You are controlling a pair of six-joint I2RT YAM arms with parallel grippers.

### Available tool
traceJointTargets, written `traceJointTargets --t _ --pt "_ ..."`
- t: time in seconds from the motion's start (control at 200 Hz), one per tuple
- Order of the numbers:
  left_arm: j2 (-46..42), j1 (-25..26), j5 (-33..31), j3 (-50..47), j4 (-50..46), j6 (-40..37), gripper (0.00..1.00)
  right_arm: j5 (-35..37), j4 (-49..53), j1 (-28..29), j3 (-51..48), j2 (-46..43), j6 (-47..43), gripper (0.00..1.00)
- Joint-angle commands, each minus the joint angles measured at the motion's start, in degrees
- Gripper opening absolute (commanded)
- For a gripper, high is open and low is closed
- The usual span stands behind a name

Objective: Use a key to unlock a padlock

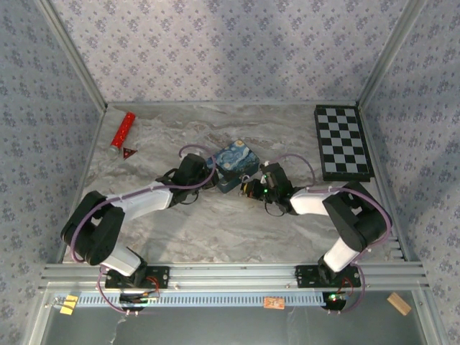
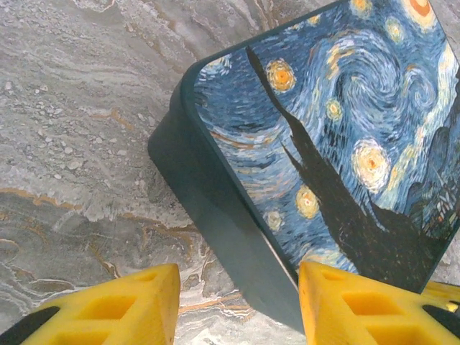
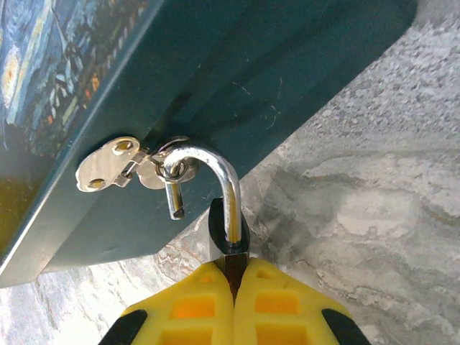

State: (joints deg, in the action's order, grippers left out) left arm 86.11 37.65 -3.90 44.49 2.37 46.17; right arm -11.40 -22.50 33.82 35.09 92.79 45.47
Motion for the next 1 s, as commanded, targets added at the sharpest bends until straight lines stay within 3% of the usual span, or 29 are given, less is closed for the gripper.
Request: traceJointTargets --t 0.0,0.345,0.545,0.78,0.994 --pt "-1.11 1.08 -0.20 -0.24 -3.95 0.17 0.47 0.25 -0.35 -1.04 1.66 0.19 0.61 0.00" --pt "-0.82 4.27 -2.47 0.08 -5.07 1.35 0.47 0.29 0.82 -2.85 4.34 0.02 1.56 0.00" --pt "-3.78 4.36 -2.65 1.39 -3.79 1.60 0.48 4.16 0.03 -2.15 4.50 0.26 8.87 0.00" --pt "-2.52 3.47 -5.05 6.32 -6.62 -0.99 0.50 2.45 -1.03 -4.74 5.86 1.36 13.28 0.00" --pt "1.16 2.41 -3.99 7.96 -6.77 -0.73 0.51 2.66 5.03 -6.11 6.70 0.18 10.08 0.00"
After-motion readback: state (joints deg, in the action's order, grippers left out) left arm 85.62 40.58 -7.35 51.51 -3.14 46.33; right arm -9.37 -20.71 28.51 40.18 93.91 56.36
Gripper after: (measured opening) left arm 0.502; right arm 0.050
